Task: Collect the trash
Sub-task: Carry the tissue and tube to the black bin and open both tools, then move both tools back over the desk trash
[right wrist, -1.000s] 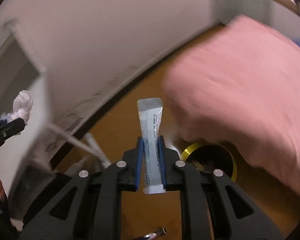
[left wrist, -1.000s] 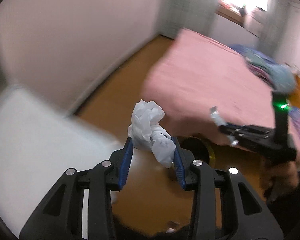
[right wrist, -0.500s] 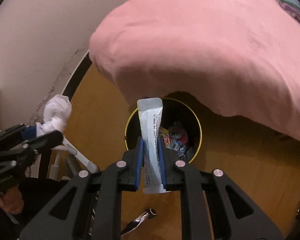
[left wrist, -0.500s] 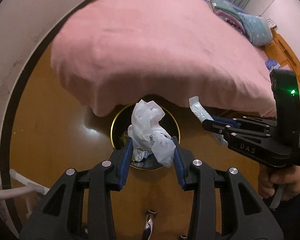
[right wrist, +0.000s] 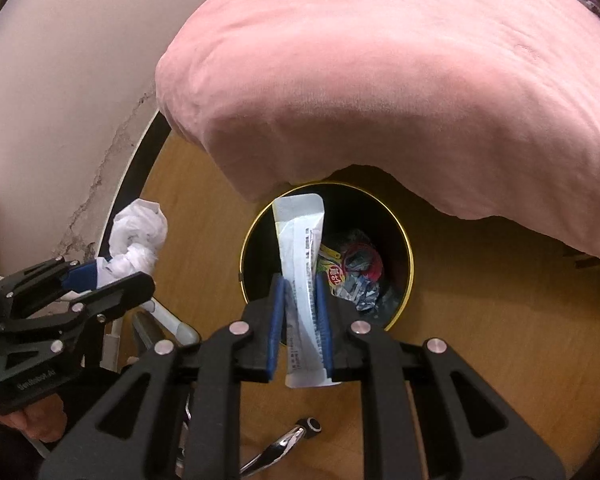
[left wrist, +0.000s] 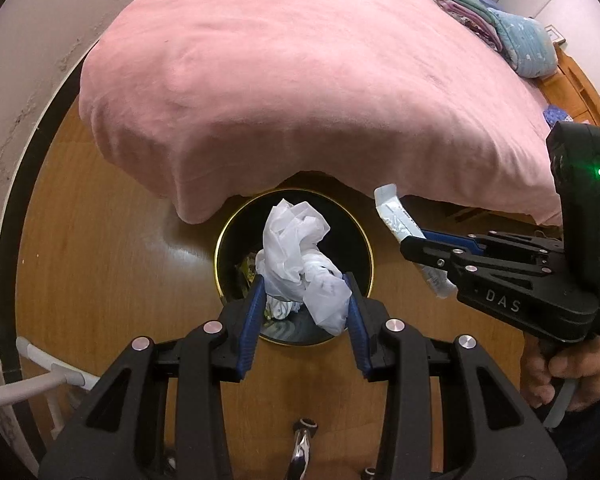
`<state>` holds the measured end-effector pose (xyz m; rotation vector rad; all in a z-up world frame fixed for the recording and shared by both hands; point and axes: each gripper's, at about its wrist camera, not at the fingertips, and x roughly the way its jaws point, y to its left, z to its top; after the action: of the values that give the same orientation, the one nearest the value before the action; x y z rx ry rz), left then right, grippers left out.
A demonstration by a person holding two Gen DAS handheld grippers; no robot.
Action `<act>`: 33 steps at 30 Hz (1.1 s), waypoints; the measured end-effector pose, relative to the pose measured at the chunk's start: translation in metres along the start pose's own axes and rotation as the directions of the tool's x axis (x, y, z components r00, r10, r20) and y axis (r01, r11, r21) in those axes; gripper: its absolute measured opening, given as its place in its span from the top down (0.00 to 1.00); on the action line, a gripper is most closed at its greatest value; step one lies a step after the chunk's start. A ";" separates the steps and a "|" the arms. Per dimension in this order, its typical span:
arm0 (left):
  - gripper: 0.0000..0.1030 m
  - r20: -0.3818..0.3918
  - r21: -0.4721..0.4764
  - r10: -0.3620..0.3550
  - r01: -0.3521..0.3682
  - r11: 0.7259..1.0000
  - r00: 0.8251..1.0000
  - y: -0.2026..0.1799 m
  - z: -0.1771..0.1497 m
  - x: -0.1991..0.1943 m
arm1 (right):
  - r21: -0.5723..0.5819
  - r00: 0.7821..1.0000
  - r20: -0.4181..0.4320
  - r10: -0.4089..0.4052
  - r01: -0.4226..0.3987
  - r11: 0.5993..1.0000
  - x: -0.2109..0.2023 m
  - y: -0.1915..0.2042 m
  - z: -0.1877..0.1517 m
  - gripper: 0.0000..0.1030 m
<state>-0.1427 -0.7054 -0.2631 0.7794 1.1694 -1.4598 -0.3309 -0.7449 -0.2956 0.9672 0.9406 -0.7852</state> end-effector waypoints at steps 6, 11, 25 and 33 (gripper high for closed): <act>0.63 -0.003 0.007 -0.001 0.001 1.000 1.000 -0.008 0.006 0.002 | 0.014 0.999 0.034 0.012 -0.012 1.000 -0.010 -0.001 0.003 0.47; 0.60 0.003 0.017 -0.013 0.013 1.000 1.000 -0.015 0.009 -0.003 | 0.029 0.997 0.073 -0.005 0.003 1.000 -0.029 -0.002 0.006 0.47; 0.11 0.243 -0.019 0.147 -0.147 0.989 0.959 -0.004 -0.029 -0.159 | -0.092 0.975 0.223 -0.001 0.022 0.995 -0.128 0.079 0.002 0.36; 0.10 0.330 -0.303 0.406 -0.312 0.901 0.852 0.089 -0.142 -0.326 | -0.432 0.951 0.213 0.224 -0.114 0.895 -0.157 0.276 -0.026 0.32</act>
<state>0.0003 -0.4609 -0.0307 0.4799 0.8188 -1.0678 -0.1588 -0.5986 -0.0712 0.5474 0.7415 -0.5149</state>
